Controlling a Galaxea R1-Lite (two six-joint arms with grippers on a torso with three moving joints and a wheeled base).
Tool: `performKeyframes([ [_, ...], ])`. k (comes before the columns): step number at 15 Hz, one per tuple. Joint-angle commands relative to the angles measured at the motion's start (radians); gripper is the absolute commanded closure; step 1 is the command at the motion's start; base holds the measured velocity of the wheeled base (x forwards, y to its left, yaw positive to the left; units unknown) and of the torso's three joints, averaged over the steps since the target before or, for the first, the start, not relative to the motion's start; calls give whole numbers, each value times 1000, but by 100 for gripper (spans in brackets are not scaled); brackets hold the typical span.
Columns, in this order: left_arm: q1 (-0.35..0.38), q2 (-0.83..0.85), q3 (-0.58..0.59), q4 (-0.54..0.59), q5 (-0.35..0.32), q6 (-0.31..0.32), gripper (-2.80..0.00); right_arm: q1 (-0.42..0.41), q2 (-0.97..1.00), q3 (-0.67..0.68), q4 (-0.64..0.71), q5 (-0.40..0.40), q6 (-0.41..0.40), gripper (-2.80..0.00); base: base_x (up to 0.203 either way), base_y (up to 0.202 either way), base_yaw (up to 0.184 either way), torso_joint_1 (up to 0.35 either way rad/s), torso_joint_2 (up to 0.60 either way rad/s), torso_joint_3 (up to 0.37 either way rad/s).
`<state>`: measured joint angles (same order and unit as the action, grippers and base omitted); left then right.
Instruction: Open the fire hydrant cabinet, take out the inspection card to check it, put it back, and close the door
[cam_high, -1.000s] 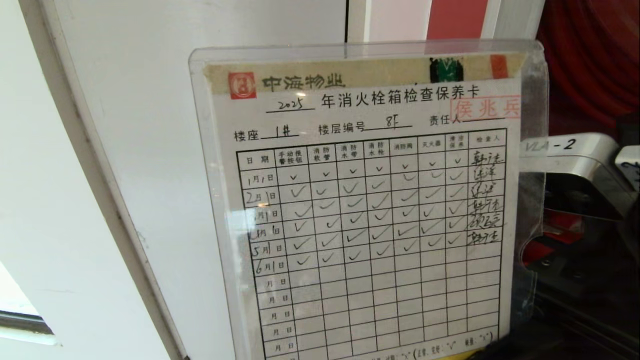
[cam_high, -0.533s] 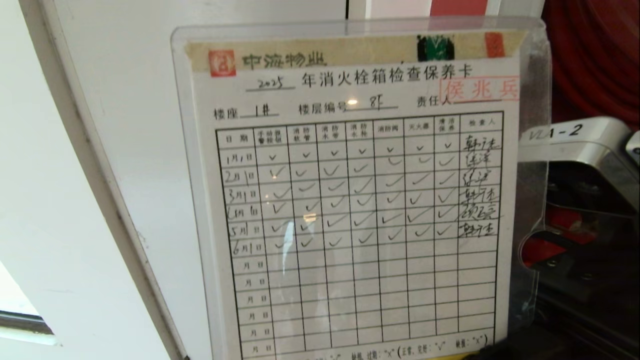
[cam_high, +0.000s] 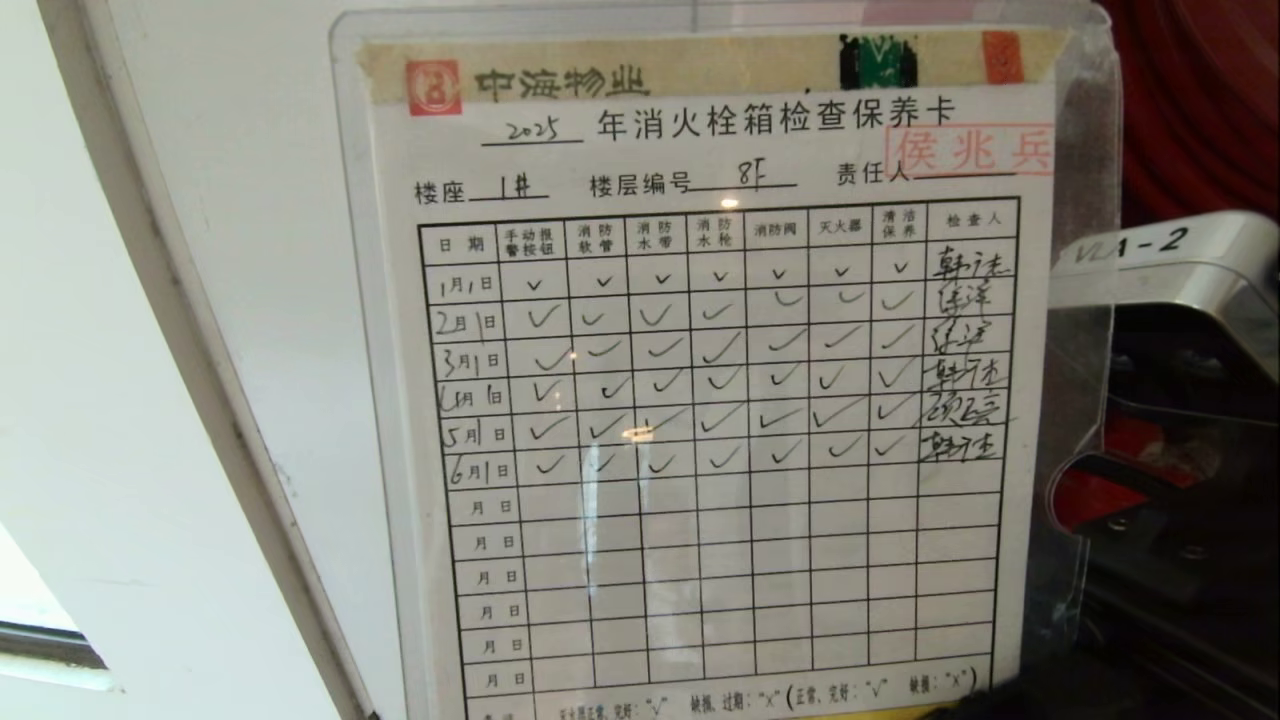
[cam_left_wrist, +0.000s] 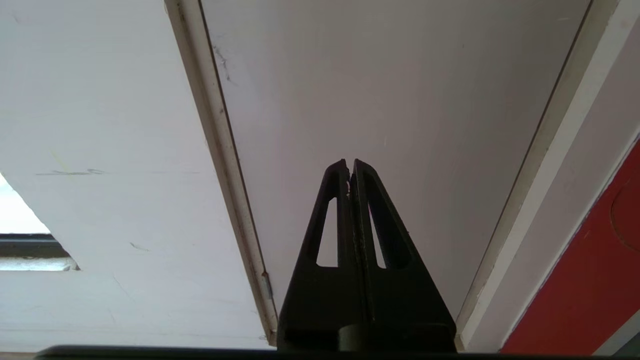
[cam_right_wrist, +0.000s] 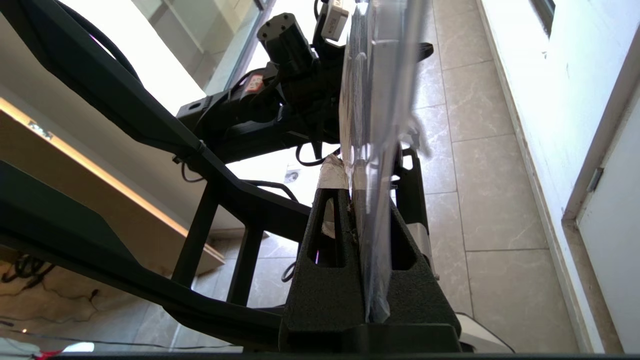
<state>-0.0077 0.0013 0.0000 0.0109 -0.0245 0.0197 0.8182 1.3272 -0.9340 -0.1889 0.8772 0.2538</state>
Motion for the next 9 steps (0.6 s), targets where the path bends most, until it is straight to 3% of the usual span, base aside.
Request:
performKeyframes([
  [1, 0, 0, 0, 0, 0, 0, 0, 6, -2, 0, -1, 2, -1, 0, 0, 0, 0, 0, 0, 0],
  [6, 0, 0, 0, 0, 0, 0, 0, 4, 7, 4, -2, -2, -13, 0, 0, 0, 0, 0, 0, 0],
  [9, 0, 0, 0, 0, 0, 0, 0, 4, 10, 12, -1, -37, -64, 0, 0, 0, 0, 0, 0, 0],
])
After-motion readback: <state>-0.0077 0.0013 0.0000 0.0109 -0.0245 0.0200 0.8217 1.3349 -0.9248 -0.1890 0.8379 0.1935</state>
